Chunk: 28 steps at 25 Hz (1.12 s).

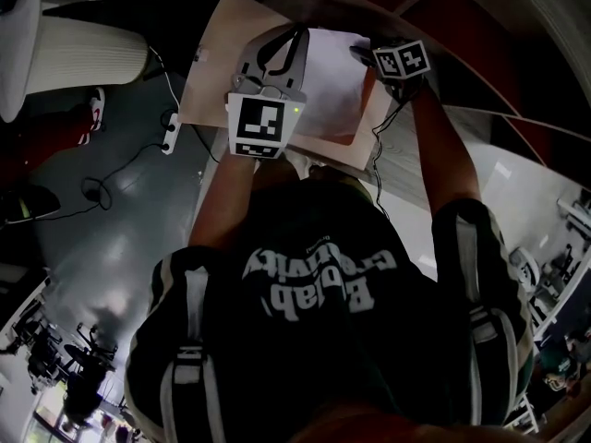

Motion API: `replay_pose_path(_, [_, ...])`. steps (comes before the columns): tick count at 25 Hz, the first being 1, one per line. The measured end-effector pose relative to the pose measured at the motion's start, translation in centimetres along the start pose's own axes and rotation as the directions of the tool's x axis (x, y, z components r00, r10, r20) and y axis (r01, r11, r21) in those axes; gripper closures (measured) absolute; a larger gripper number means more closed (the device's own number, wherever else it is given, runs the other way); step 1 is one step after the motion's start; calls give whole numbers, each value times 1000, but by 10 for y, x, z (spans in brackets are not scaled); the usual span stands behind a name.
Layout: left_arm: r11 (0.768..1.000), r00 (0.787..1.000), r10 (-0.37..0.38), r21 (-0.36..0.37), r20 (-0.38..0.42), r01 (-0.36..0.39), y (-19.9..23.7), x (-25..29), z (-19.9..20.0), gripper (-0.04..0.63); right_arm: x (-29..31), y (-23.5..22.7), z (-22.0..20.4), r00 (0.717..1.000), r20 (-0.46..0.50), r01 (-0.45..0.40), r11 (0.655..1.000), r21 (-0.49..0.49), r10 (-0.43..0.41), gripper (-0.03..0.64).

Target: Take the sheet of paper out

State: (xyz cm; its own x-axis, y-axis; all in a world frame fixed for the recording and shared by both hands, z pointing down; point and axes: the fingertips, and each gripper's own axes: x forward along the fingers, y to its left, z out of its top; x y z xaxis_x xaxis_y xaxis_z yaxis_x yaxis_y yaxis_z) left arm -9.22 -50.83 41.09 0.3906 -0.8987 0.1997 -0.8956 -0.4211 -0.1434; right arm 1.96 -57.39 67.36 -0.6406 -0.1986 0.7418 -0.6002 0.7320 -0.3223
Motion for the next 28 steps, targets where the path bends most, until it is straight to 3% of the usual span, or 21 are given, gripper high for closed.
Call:
replay_pose_path(8, [1000, 1000, -9, -6, 0, 9, 4, 8, 0, 577, 3, 6, 7, 999, 16, -42, 999, 7, 41, 399])
replay_pose_path(11, [1000, 1000, -15, -8, 0, 15, 2, 10, 0, 577, 1, 11, 7, 998, 14, -54, 998, -13, 54, 451])
replay_pose_path(13, [1000, 1000, -15, -9, -2, 15, 1, 10, -1, 577, 1, 13, 6, 998, 12, -53, 998, -34, 54, 554])
replay_pose_path(15, [1000, 1000, -15, -8, -2, 14, 1, 10, -1, 577, 0, 13, 7, 998, 22, -55, 998, -30, 55, 580])
replay_pose_path(28, [1000, 1000, 10, -10, -14, -11, -1, 3, -2, 577, -23, 27, 16, 995, 99, -21, 998, -58, 27, 583])
